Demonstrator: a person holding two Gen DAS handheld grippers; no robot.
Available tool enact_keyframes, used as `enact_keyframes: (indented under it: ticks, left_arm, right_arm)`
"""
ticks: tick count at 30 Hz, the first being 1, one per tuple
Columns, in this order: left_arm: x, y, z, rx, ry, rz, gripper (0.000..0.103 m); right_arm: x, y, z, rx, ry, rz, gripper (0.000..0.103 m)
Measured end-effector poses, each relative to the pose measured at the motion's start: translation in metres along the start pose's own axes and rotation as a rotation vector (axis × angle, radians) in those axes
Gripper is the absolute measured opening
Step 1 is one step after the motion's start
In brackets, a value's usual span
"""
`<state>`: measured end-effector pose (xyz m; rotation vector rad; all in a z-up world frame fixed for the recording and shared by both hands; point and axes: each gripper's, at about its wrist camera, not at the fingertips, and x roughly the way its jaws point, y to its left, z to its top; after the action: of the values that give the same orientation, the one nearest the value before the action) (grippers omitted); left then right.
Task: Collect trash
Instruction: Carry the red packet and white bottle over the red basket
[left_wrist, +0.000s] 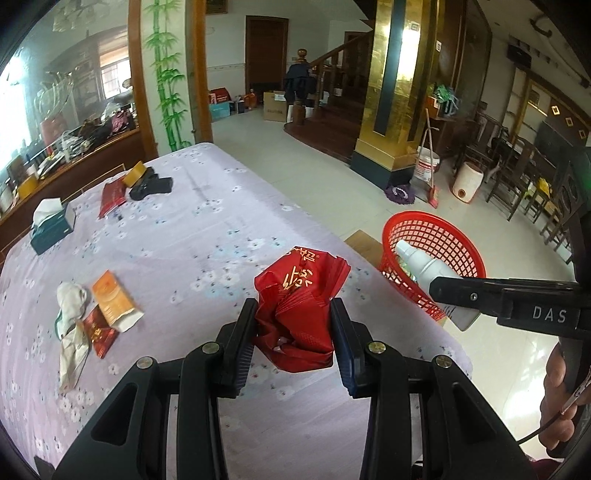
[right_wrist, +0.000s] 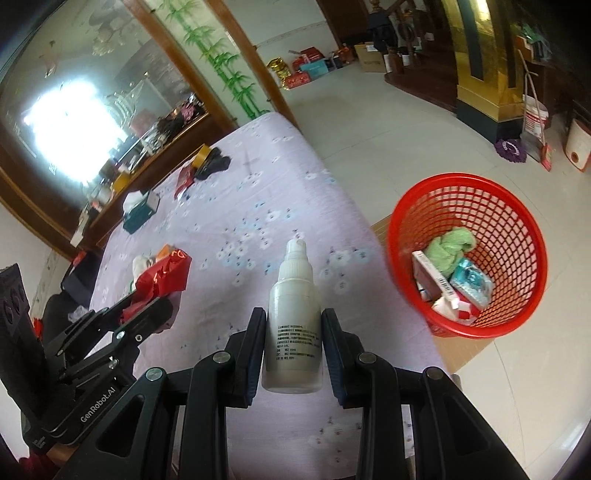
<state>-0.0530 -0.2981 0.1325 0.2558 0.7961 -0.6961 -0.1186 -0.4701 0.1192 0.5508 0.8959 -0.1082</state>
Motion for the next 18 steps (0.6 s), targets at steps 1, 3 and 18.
enact_keyframes:
  ticks: [1,3,18]
  left_arm:
    - [0.001,-0.003,0.002,0.004,0.0,-0.003,0.037]
    - [0.003,-0.01,0.007,0.019,-0.003,-0.005,0.037]
    - [0.033,-0.064,0.035,0.121,0.012,-0.059,0.037]
  right_arm:
    - [-0.002,-0.004,0.001,0.006,-0.004,-0.001,0.033]
    - [-0.006,-0.011,0.003,0.018,-0.011,0.0,0.033]
    - [-0.032,-0.075,0.018,0.144,-0.073,-0.025,0.033]
